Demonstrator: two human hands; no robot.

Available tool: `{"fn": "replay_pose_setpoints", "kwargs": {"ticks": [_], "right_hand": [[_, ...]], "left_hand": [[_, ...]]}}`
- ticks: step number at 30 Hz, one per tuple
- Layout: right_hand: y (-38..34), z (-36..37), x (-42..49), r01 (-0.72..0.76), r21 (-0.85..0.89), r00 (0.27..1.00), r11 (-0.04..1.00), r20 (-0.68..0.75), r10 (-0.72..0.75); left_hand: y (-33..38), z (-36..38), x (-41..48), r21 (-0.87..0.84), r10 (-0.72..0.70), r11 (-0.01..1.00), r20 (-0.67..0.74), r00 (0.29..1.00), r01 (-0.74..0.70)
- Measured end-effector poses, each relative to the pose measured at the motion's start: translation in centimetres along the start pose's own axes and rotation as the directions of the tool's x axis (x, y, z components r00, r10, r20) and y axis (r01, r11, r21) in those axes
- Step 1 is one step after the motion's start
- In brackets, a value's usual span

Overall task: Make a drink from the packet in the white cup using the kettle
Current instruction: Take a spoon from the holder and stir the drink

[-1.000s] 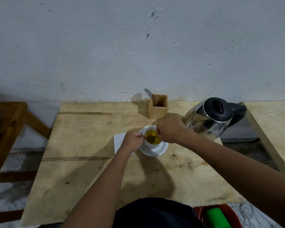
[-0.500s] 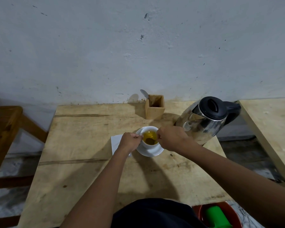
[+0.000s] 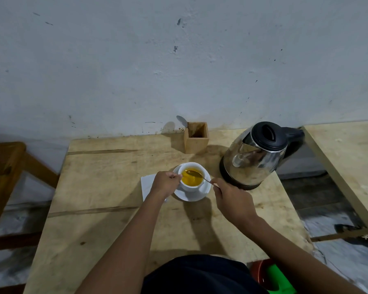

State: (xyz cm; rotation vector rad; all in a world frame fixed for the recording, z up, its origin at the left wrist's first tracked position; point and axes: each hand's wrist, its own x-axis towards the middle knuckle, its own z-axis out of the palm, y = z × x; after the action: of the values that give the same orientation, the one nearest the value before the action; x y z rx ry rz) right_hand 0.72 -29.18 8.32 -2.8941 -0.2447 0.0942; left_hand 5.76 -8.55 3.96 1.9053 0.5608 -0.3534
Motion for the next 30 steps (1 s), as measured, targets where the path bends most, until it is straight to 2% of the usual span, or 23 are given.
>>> {"fn": "replay_pose_setpoints", "kwargs": {"ticks": [5,16,30], "right_hand": [[0.3,1.6,-1.2,-0.051,0.087,0.998,0.995,-0.024,0.054],[0.2,2.2,-1.9,-0.118,0.109,0.993,0.987,-0.006,0.119],[0.6,2.4,-2.1,-0.110,0.204,0.981,0.973,-0.137,0.139]], "left_hand": [[0.0,0.1,0.2,0.007,-0.006,1.000,-0.021,1.000,0.006],[0.2,0.3,0.0,0.045,0.014,0.999,-0.035,0.999,-0.012],[0.1,0.5,-0.3,0.073,0.042,0.997,-0.052,0.998,-0.038]]}}
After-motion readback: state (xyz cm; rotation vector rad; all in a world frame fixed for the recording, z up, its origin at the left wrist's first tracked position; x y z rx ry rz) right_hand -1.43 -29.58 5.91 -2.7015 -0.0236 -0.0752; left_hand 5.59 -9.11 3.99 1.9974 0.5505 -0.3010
